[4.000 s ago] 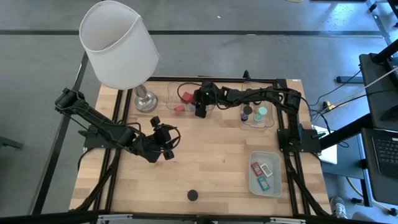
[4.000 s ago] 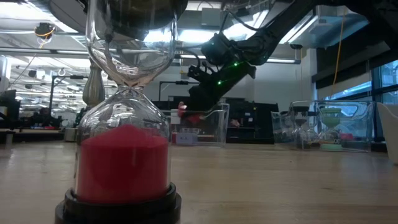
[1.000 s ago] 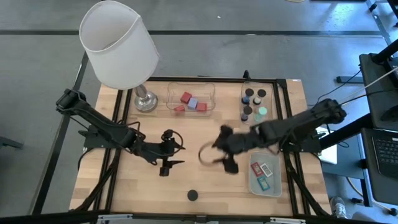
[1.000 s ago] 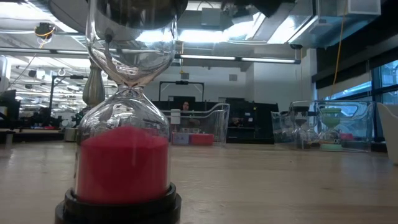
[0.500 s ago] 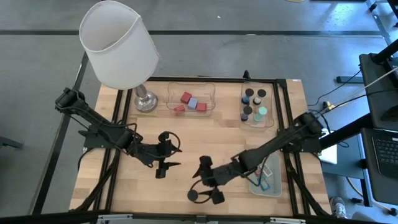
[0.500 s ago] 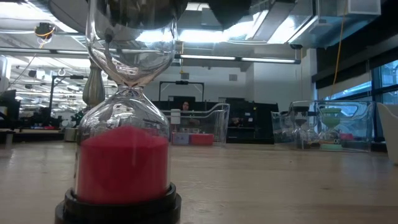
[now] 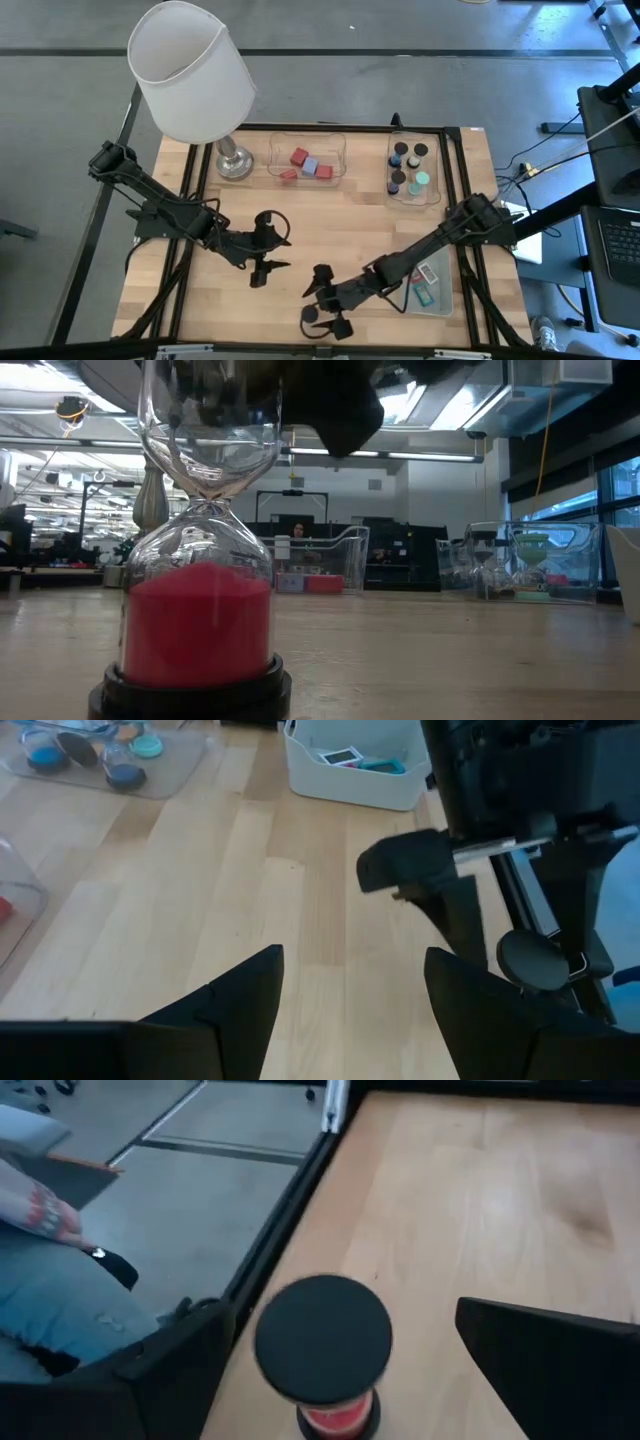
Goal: Pick & Place Office items
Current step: Put the red hourglass into the right transparent bin
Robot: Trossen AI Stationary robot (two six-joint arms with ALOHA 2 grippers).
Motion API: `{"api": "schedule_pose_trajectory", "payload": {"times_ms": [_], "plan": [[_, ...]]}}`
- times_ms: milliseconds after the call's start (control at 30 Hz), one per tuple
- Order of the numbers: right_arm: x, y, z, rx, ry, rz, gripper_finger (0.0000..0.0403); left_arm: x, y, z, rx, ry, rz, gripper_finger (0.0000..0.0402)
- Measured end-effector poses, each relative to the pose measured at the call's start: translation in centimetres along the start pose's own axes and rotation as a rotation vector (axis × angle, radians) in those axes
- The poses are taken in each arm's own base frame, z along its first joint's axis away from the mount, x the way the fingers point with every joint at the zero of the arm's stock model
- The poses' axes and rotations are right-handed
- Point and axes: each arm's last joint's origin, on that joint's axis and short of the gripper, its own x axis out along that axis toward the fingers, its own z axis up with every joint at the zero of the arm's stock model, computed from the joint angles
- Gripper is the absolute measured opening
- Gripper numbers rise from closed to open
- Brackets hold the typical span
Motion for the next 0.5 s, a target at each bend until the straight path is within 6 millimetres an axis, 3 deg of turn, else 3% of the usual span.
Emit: {"api": "schedule_pose_trajectory", "payload": {"times_ms": [267, 500], "plan": [[1.2, -0.2, -1.5, 0.004, 0.035, -0.017, 0.0381, 0.0, 0.0, -0.1, 0.004, 0.008, 0.004, 0.024], [1.2, -0.1, -1.4, -0.002, 0.024, -0.007, 0.0351, 0.0, 0.1, -0.1, 0.007, 0.01, 0.012, 0.0239]]}}
